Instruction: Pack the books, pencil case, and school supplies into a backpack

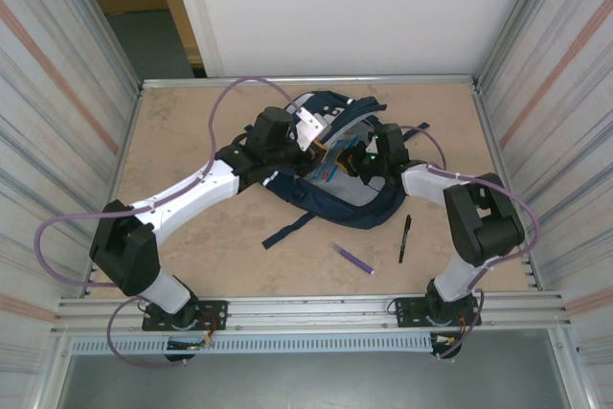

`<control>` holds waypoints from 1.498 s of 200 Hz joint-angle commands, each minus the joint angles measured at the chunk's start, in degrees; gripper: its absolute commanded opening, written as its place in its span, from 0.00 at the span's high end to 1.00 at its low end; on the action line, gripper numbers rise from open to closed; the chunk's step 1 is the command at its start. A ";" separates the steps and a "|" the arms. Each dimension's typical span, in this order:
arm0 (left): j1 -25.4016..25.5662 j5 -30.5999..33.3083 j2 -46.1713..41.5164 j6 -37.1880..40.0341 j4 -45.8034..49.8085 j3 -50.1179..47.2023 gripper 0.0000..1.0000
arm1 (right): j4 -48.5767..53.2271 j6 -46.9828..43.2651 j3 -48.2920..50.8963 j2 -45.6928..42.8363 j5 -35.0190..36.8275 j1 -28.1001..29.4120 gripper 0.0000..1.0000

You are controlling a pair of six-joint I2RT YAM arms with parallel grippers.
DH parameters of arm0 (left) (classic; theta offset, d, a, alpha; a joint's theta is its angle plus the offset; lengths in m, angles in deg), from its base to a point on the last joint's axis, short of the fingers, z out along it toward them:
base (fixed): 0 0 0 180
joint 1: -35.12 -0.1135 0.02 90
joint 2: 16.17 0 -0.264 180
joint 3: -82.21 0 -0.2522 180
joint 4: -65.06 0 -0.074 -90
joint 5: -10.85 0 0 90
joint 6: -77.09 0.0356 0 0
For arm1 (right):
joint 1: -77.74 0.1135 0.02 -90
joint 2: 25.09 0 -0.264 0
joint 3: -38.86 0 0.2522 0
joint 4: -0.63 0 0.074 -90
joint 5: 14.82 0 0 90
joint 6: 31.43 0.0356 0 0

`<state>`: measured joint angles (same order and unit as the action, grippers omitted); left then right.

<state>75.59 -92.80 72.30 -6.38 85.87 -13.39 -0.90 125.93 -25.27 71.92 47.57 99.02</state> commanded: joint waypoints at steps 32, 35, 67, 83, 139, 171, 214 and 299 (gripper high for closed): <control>-0.21 -5.77 -5.94 -1.12 -7.98 2.42 1.00 | -2.66 6.14 -3.98 9.87 7.24 3.12 0.85; -0.21 -5.96 -5.98 -1.04 -7.93 2.32 1.00 | -2.51 6.03 -4.48 10.40 7.64 3.33 0.85; -0.46 -7.06 -6.23 -1.92 -9.23 1.12 1.00 | -4.67 6.35 -10.31 17.30 6.25 4.75 0.87; -0.80 -7.82 -6.22 -2.19 -9.19 0.45 1.00 | -7.10 6.94 -10.95 18.13 5.12 4.92 0.85; -2.72 -4.97 -6.57 -3.92 -11.44 -4.54 1.00 | 7.51 0.38 -5.99 6.58 3.46 1.59 0.53; -3.11 -3.75 -5.29 -2.71 -10.28 -4.95 1.00 | 19.61 -8.17 -3.61 -1.95 1.61 -1.46 0.47; -3.11 -2.91 -3.59 -2.17 -8.77 -5.56 1.00 | 39.72 -23.61 -1.39 -15.08 4.51 -4.22 0.41; -3.11 -9.07 -1.01 -0.30 -9.60 -8.71 0.89 | 58.62 -30.03 6.49 -29.98 24.77 -5.72 0.39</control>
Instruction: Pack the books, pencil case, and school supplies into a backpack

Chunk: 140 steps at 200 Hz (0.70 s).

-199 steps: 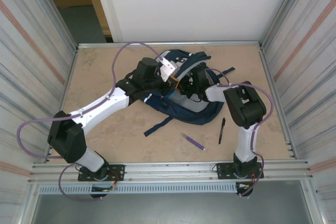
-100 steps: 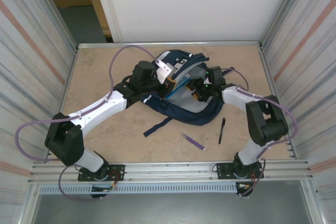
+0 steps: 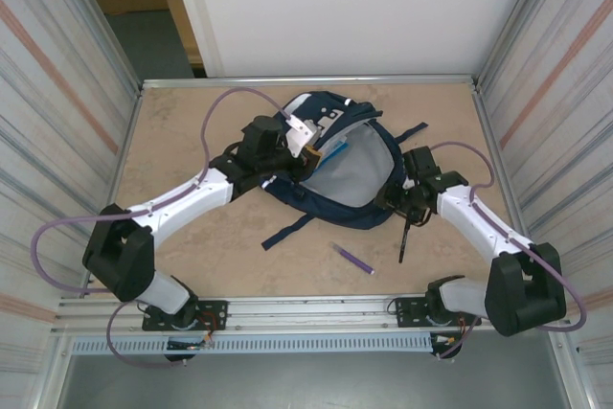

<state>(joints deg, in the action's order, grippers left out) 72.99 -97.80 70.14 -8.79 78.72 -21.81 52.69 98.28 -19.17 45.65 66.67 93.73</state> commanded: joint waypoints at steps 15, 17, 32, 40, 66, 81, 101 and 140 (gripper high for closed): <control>-0.43 -7.83 2.56 1.81 -1.51 0.09 0.62 | 4.00 -4.09 0.18 -6.11 7.38 -0.52 0.38; -0.43 -8.47 2.69 1.65 -1.49 0.03 0.60 | 3.98 -4.32 0.03 -6.42 7.72 -0.54 0.38; -0.43 -9.24 2.80 -0.61 -1.38 -0.40 0.49 | 4.44 -5.47 -1.41 -8.37 10.61 -0.56 0.38; -0.51 -8.05 1.69 -1.68 -2.20 -1.66 0.46 | 4.14 -6.18 -2.04 -9.58 11.26 -0.52 0.37; -1.17 -2.02 -3.09 -4.72 -7.30 -8.77 0.29 | -0.76 -10.27 -2.39 -12.54 6.57 0.29 0.40; -3.45 2.43 -3.77 -9.95 -3.79 -9.43 0.24 | -2.78 -11.56 -3.70 -11.77 3.10 2.52 0.42; -8.72 5.98 -1.49 -21.36 4.55 -7.61 0.25 | -4.78 -13.96 -5.86 -7.94 2.86 8.20 0.43; -19.27 -7.90 9.18 -44.81 9.07 -5.29 0.32 | -7.28 -14.49 -9.97 1.91 4.98 15.97 0.42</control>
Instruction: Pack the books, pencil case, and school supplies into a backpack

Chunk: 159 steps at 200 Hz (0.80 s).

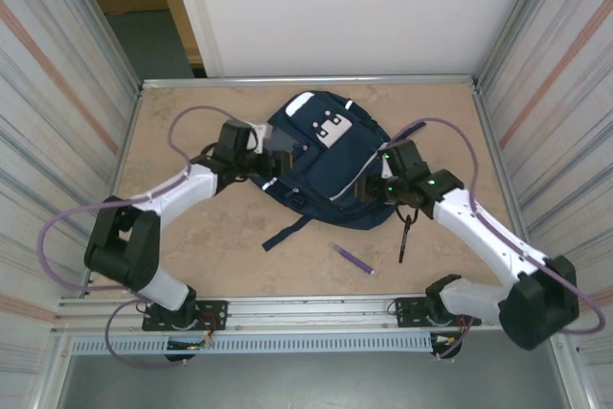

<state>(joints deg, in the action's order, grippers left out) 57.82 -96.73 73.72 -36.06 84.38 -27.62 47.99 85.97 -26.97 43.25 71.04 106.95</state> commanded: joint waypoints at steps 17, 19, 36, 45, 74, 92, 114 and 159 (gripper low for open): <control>-4.08 -11.47 8.73 -19.02 0.14 0.39 0.35 | -5.33 -1.57 -1.84 7.18 0.16 3.94 0.42; -4.07 -11.39 9.01 -18.90 0.21 0.62 0.35 | -5.49 -1.56 -1.81 7.50 0.07 4.04 0.42; -3.40 -9.68 10.87 -18.14 1.44 1.77 0.35 | -6.90 -0.37 -1.17 9.25 1.01 4.28 0.42; -3.17 -9.32 11.38 -17.56 1.25 2.02 0.35 | -8.13 0.17 -0.32 10.04 1.35 4.21 0.42; -3.16 -7.47 12.80 -16.70 2.47 3.07 0.47 | -9.44 0.59 0.29 12.92 2.54 4.18 0.42; -3.19 -7.38 12.79 -15.47 2.36 3.13 0.72 | -10.54 0.32 0.47 14.32 3.83 4.08 0.42; -3.27 -6.27 10.58 -14.77 3.63 1.58 0.95 | -12.99 -0.86 0.60 17.55 6.88 3.27 0.44; -3.27 -4.08 0.34 -15.54 4.66 -7.16 1.00 | -22.36 -6.28 -3.21 28.07 3.16 0.76 0.47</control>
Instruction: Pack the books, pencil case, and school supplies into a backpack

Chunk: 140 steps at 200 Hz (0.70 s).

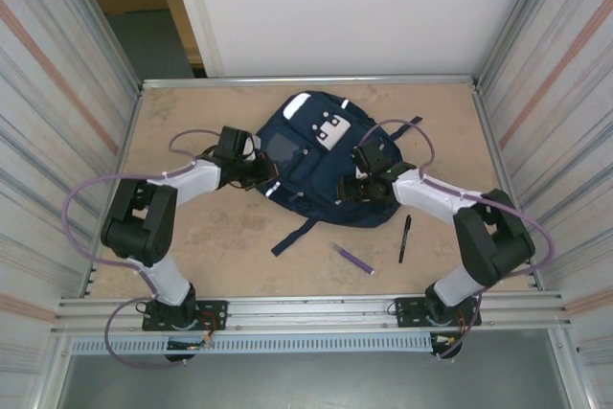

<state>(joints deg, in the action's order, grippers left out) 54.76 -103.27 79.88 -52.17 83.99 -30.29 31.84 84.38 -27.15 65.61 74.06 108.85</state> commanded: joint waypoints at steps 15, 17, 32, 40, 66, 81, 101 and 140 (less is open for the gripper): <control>-0.04 1.50 -8.84 -0.78 5.33 -7.21 1.00 | -7.36 -5.78 -7.28 9.82 -0.95 -1.24 0.47; -0.04 1.50 -9.32 -0.91 5.30 -7.50 1.00 | -7.70 -5.92 -7.83 10.37 -1.22 -1.23 0.47; 0.29 1.41 -12.54 -2.33 5.07 -9.93 1.00 | -10.68 -6.55 -11.86 14.66 -3.00 -1.27 0.47; 0.31 1.62 -14.29 -3.51 4.97 -11.09 1.00 | -11.37 -6.55 -14.71 17.22 -4.10 -1.38 0.47; 0.31 2.15 -18.51 -8.28 4.61 -13.10 1.00 | -10.86 -5.25 -24.37 23.69 -10.16 -1.85 0.47; 0.46 3.19 -20.42 -10.60 4.88 -13.19 1.00 | -10.68 -3.48 -26.06 22.46 -8.94 -1.18 0.47; 0.53 5.20 -23.48 -13.85 5.21 -13.41 1.00 | -7.66 -1.95 -24.55 17.38 -5.52 0.07 0.45; 0.46 7.59 -28.05 -15.74 6.57 -13.27 1.00 | -2.20 -10.97 -14.81 5.45 -0.42 6.35 0.44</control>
<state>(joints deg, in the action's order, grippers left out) 54.74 -96.53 55.49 -65.94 89.30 -43.67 23.82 79.65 -45.95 78.74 69.75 110.95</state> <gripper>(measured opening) 0.050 0.560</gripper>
